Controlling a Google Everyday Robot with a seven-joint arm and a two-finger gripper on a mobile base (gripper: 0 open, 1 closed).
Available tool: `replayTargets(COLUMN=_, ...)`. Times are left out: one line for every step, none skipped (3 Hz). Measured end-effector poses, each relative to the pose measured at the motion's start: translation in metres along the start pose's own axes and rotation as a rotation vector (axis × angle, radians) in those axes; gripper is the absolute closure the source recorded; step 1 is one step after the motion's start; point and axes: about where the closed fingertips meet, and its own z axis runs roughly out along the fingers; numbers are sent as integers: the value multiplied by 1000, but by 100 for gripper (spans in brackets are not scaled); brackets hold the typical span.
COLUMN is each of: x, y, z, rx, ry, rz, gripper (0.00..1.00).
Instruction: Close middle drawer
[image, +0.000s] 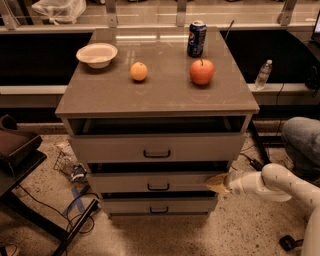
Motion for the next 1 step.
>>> replayTargets(x=0, y=0, z=0, rx=0, ry=0, rz=0, gripper=100)
